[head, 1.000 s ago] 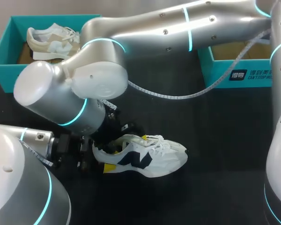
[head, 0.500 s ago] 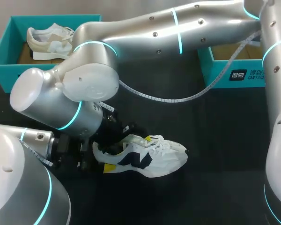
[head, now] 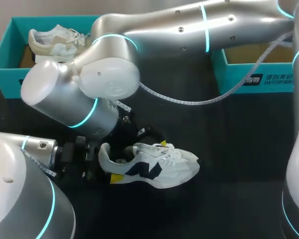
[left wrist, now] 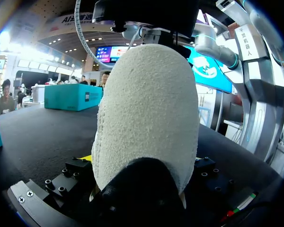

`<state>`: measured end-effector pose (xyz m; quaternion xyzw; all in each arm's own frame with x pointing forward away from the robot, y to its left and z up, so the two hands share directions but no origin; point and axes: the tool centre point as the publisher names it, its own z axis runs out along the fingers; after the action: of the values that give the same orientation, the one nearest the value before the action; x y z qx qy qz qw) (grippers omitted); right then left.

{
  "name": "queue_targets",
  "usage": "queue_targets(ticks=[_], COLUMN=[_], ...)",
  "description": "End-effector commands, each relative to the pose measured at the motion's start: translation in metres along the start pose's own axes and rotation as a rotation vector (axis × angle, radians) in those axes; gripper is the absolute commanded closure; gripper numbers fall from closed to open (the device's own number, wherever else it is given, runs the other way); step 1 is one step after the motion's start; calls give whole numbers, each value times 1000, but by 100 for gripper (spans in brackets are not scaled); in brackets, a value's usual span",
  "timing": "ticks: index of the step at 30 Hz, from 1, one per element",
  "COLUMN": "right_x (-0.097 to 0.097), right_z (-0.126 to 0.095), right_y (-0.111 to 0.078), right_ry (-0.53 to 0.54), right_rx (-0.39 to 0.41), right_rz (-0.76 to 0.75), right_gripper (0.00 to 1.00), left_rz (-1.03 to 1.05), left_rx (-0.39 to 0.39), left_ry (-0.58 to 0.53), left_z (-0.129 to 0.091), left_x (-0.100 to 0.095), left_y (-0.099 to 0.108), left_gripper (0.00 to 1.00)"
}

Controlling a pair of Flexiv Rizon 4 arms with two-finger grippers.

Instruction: Take the shoe out of the shoebox, open the shoe tongue, remove and reinsert the insole, then place the shoe into the shoebox

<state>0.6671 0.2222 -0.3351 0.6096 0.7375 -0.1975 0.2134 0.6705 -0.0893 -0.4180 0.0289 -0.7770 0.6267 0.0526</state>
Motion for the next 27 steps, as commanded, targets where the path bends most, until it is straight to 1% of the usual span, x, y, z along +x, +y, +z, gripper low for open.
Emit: queue_targets(ticks=[1, 6, 8, 13, 18, 27], right_x=[-13, -17, -15, 1, 13, 21], right_z=[4, -2, -3, -2, 0, -3], right_y=[-6, -3, -1, 7, 11, 14], right_ry=[59, 69, 72, 94, 115, 121], right_rx=[-6, -6, -7, -8, -9, -7], right_rz=[694, 680, 671, 647, 638, 658], right_gripper=[0, 0, 0, 0, 0, 0], left_rz=[-1, -1, -1, -1, -1, -1], left_rx=[0, 0, 0, 0, 0, 0], left_ry=[-2, -2, -2, -2, -2, -2], left_z=[2, 2, 2, 2, 2, 2], left_x=[-2, -2, -2, -2, -2, -2], left_y=[5, 5, 5, 5, 5, 5], left_gripper=[100, 100, 100, 100, 100, 100])
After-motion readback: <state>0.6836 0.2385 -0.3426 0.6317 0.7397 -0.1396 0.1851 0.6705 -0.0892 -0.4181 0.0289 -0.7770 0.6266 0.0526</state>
